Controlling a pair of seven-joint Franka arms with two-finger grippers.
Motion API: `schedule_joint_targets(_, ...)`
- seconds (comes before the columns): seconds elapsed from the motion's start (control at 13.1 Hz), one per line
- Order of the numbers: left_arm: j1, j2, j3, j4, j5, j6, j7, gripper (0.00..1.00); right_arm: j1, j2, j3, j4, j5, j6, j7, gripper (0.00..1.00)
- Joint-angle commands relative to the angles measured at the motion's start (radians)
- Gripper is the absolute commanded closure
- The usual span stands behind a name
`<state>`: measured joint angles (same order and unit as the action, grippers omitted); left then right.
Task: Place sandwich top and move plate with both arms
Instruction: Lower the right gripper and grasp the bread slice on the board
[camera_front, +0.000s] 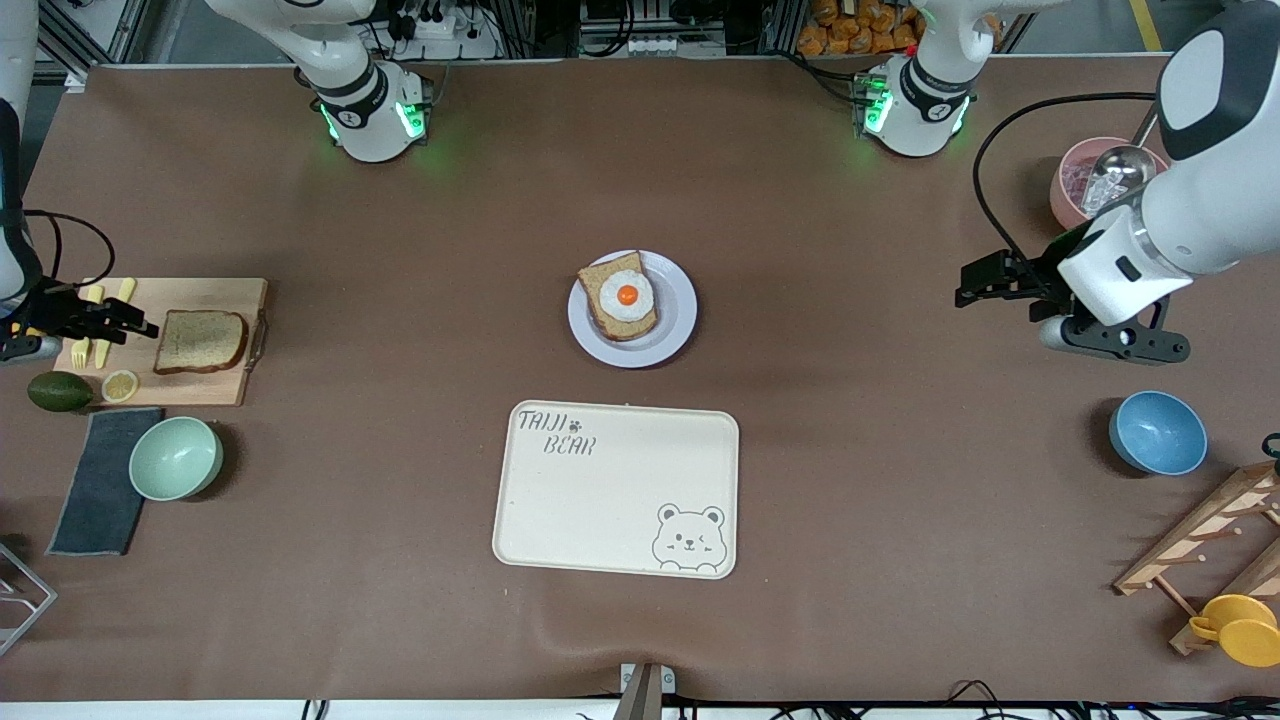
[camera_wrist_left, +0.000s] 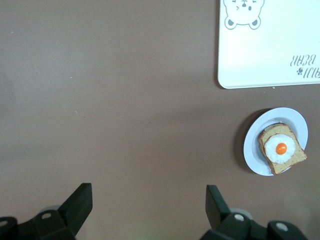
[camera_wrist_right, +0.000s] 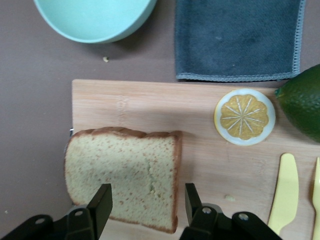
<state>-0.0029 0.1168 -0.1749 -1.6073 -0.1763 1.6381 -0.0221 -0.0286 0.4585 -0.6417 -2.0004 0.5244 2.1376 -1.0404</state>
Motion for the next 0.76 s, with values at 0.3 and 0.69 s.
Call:
schedule_joint_targets(0.3, -0.017, 0.032, -0.003, 0.023, 0.041, 0.009, -0.022, 0.0, -0.037, 0.124, -0.009, 0.086, 0.109, -0.028, -0.086, 0.51)
schedule_joint_targets(0.69, -0.02, 0.032, -0.003, 0.023, 0.051, 0.022, -0.022, 0.0, -0.04, 0.15, -0.009, 0.086, 0.12, -0.027, -0.102, 0.53)
